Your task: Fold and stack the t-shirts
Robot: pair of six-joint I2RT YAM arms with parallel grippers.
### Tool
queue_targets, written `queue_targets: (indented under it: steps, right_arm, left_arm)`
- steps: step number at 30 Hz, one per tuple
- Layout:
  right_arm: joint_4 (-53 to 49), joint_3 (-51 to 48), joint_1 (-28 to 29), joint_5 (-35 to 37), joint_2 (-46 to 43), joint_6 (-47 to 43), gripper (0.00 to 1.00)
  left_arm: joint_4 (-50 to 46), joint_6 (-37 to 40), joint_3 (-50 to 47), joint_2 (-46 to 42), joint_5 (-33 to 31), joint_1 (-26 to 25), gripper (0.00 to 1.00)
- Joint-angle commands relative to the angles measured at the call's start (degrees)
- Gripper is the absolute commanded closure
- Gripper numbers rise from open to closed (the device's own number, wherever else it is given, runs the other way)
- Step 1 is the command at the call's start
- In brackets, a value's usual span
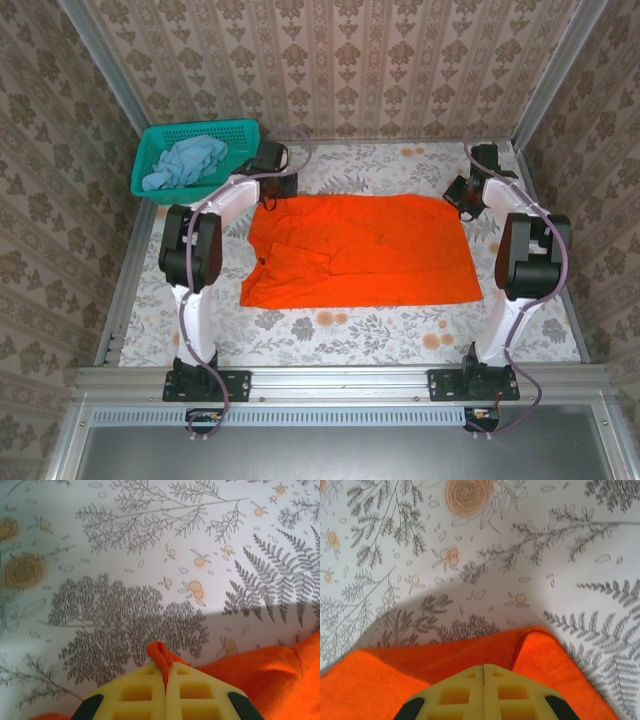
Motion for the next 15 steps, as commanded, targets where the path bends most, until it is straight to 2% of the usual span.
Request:
queue_targets:
  steps: [1,7,10,15]
  right_arm:
    - [2.36,-5.36,-0.57,-1.9,-4.36,-1.18,1.0]
    - [5.16,-17.18,-1.49,-3.77,-11.45,0.58,1.0]
    - [5.52,-22.56,-1.74,-4.29,-15.16,2.49,1.0]
    - [6.92,-30.58,-1.76,-4.31,-19.56,6.68,1.0]
  left_arm:
    - [5.22,3.04,-6.52,-5.5,1.34,-0.89,1.0]
    - [6.92,5.28,-20.29,-15.25,-0.1,-2.96,0.99]
    - [4.87,5.42,-24.88,-19.54,-1.8,-3.65,0.9]
    - [1.56,2.72,-30.63,-25.89,-4.88,-5.53,0.69]
